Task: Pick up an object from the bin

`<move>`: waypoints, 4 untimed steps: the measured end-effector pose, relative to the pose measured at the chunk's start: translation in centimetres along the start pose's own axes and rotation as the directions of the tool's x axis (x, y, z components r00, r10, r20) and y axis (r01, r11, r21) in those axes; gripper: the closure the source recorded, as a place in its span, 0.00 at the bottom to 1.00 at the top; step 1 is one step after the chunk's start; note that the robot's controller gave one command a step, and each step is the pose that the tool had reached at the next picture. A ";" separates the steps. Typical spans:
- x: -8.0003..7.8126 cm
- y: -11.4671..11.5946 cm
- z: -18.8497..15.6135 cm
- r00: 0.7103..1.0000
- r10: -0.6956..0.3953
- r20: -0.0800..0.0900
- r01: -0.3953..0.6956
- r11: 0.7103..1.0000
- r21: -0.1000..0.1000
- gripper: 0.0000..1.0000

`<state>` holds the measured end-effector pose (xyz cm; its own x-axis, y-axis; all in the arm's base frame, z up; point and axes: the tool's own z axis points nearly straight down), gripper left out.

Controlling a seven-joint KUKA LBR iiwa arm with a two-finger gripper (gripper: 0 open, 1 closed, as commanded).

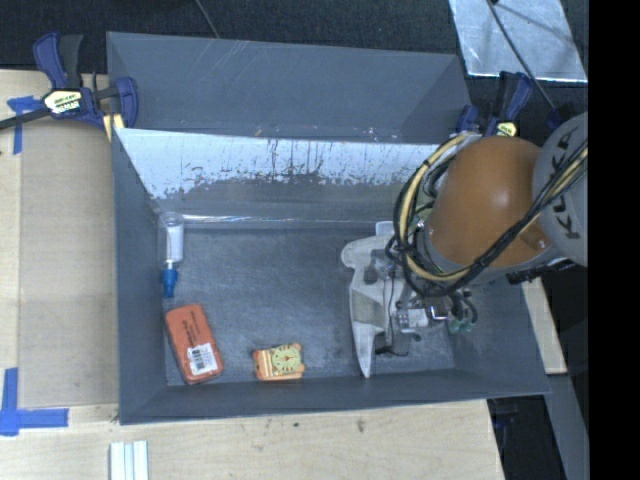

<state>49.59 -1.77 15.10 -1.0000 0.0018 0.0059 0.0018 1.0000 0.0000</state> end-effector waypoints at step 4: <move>-2.7 -5.2 8.0 0.999 0.037 0.007 -0.037 0.999 -0.002 1.00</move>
Offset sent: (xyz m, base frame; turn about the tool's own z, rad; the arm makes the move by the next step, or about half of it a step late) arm 0.0256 -0.0352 -0.0810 0.0900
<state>52.22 -6.94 7.05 -0.9993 0.0385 -0.0006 0.0385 0.9993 0.0014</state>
